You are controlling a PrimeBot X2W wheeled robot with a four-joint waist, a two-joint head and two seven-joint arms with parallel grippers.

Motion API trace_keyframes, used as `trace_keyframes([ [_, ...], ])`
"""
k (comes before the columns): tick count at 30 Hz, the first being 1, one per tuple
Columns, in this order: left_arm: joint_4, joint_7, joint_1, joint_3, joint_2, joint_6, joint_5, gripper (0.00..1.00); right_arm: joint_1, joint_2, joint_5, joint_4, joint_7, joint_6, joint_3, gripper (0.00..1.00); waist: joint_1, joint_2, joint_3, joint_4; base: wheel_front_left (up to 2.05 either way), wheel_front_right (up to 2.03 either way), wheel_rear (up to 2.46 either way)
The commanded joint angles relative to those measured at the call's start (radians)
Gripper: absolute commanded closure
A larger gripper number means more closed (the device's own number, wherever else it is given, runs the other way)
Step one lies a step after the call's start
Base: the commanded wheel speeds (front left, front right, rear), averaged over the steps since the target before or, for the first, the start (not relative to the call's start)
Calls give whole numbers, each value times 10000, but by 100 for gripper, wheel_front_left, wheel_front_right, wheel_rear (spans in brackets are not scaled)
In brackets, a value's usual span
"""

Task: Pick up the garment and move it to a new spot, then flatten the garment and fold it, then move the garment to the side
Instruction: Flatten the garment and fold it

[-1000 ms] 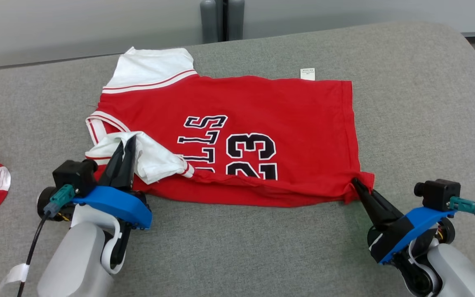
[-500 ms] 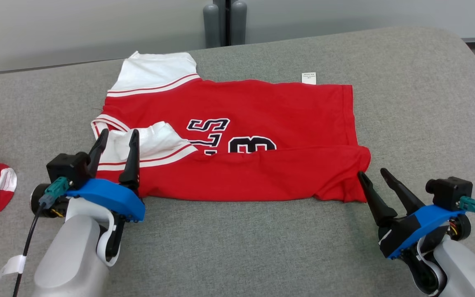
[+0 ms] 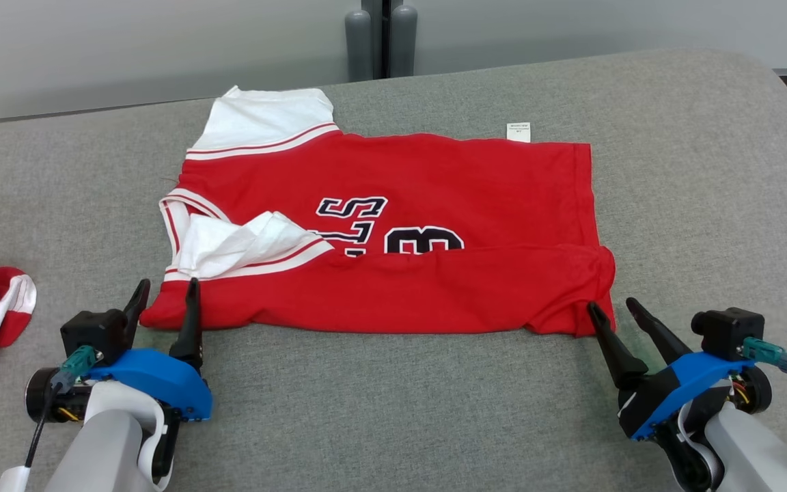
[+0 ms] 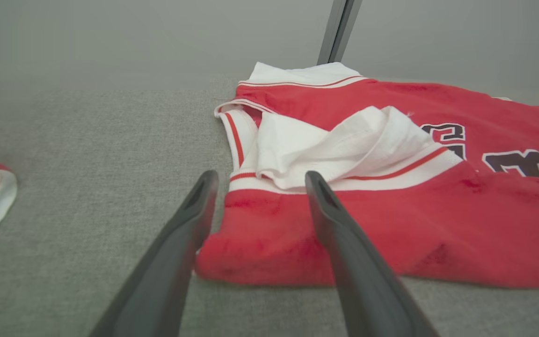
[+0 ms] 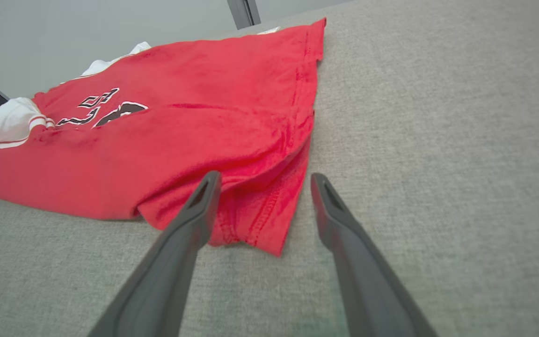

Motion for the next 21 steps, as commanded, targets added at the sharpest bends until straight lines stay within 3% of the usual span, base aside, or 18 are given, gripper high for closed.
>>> trace_keyframes([
  [1,120,-44,-88,20,-5,69,39,0,-145,75,-70,109,-23,5,-5,0,1,0,17,7,0,0,0],
  [18,1930,-9,-133,-83,-116,-27,-6,0,-758,1094,-511,1993,-110,5,222,0,1,0,137,88,0,0,0],
  [19,2004,-1,-136,-121,-177,-21,-33,0,-773,1118,-542,2107,-108,5,261,28,1,0,124,105,0,0,0],
  [20,2094,4,-129,-156,-219,-32,-66,6,-793,1152,-549,2214,-125,5,288,73,1,0,105,119,0,0,0],
  [21,2167,22,-133,-190,-259,-42,-73,51,-817,1173,-553,2304,-142,5,302,100,1,0,83,130,0,0,0],
])
